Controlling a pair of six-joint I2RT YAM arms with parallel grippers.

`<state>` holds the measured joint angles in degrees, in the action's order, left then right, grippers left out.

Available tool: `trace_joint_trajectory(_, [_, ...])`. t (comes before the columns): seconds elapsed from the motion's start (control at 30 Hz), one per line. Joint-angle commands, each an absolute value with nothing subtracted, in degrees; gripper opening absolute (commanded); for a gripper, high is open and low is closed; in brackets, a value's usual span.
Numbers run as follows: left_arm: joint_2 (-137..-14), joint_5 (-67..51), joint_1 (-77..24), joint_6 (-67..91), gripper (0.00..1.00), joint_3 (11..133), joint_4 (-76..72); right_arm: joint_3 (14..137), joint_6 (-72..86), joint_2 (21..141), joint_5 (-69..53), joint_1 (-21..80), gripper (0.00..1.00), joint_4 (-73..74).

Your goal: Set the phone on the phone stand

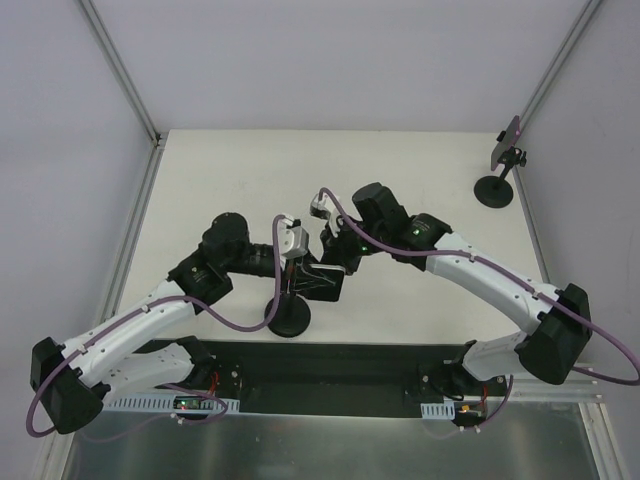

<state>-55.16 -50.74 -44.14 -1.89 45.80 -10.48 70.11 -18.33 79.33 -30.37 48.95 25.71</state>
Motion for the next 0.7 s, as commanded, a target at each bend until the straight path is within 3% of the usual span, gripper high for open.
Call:
trace_joint_trajectory(0.0, [-50.63, -49.57, -43.07, -3.69, 0.00, 43.78, -10.46, 71.01, -15.73, 75.23, -31.64, 48.52, 0.00, 19.95])
trace_joint_trajectory(0.13, [-47.04, -42.39, -42.89, -3.34, 0.00, 43.77, -7.83, 71.28, -14.33, 75.06, -29.80, 48.43, 0.01, 20.13])
trace_joint_trajectory(0.23, [-43.96, -26.15, -42.98, -0.53, 0.00, 43.33, -6.16, 69.53, -8.46, 73.75, -22.09, 49.13, 0.00, 18.11])
trace_joint_trajectory(0.27, [-43.16, -13.23, -43.24, -0.09, 0.00, 42.81, -5.80, 68.83, -3.39, 72.61, -13.27, 49.83, 0.00, 17.50])
trace_joint_trajectory(0.4, [-41.92, 8.91, -47.98, -5.86, 0.00, 39.73, -5.54, 66.27, 8.74, 70.14, 19.98, 61.39, 0.00, 18.09])
trace_joint_trajectory(0.57, [-42.81, 23.71, -50.36, -8.61, 0.00, 36.05, -10.44, 70.75, 15.37, 72.76, 47.30, 73.81, 0.00, 20.21])
trace_joint_trajectory(0.67, [-43.41, 30.31, -51.41, -11.33, 0.00, 31.04, -22.56, 72.43, 22.13, 75.31, 54.21, 79.09, 0.00, 24.25])
